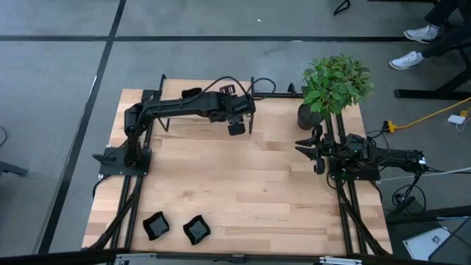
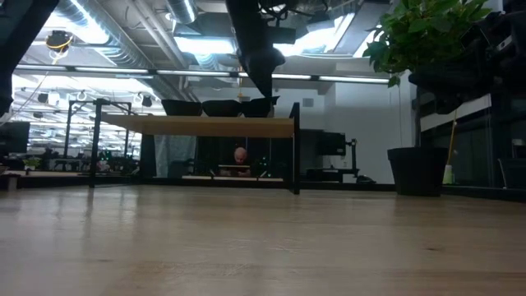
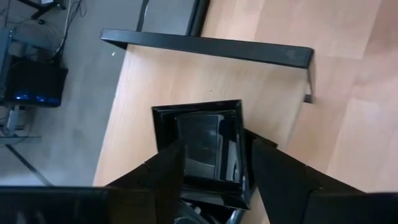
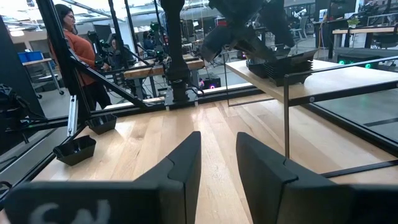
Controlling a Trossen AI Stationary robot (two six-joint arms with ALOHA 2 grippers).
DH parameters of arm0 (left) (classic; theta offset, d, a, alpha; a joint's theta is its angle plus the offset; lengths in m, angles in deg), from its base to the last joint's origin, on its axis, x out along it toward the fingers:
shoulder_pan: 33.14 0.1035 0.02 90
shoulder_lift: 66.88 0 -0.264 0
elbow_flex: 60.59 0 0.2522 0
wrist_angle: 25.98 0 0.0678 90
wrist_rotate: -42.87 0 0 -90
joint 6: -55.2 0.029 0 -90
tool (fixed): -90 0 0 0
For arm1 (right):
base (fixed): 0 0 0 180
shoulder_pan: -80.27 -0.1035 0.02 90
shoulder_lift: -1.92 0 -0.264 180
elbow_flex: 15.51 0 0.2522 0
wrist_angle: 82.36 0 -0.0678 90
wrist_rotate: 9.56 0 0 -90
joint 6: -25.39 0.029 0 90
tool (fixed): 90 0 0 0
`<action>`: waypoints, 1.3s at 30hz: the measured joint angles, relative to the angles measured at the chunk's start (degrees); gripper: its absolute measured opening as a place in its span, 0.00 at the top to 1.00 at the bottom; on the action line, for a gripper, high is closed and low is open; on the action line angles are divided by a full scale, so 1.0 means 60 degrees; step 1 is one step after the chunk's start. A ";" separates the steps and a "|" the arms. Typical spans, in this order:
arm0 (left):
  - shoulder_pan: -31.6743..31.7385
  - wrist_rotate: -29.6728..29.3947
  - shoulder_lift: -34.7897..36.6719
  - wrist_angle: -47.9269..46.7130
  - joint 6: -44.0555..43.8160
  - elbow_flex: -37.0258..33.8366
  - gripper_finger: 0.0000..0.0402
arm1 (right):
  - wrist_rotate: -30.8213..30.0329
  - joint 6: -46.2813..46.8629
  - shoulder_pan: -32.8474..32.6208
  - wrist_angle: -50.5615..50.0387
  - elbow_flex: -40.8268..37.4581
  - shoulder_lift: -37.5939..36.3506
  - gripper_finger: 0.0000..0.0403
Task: Pick & Place Mini shaped plates
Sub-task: Stack the square plate on top of the square plates on the shelf
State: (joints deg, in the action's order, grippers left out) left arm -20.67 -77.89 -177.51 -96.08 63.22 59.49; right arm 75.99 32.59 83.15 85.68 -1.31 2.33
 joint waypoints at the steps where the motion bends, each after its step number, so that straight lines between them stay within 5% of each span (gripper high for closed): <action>1: 0.0015 0.0026 -0.0004 -0.0004 -0.0043 0.0000 0.56 | 0.0000 0.0000 -0.0001 0.0001 0.0000 0.0001 0.74; 25: 0.0206 0.0295 -0.0233 0.0066 -0.0136 -0.0004 0.67 | 0.0000 0.0000 -0.0001 0.0000 0.0000 0.0002 0.74; 39: 0.0206 0.0576 -0.0233 0.0066 -0.0212 -0.0004 0.95 | 0.0000 0.0000 0.0000 0.0000 0.0000 0.0003 0.74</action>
State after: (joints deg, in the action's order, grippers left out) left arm -19.43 -74.44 -178.91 -95.68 61.94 59.47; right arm 75.99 32.59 83.15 85.68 -1.31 2.35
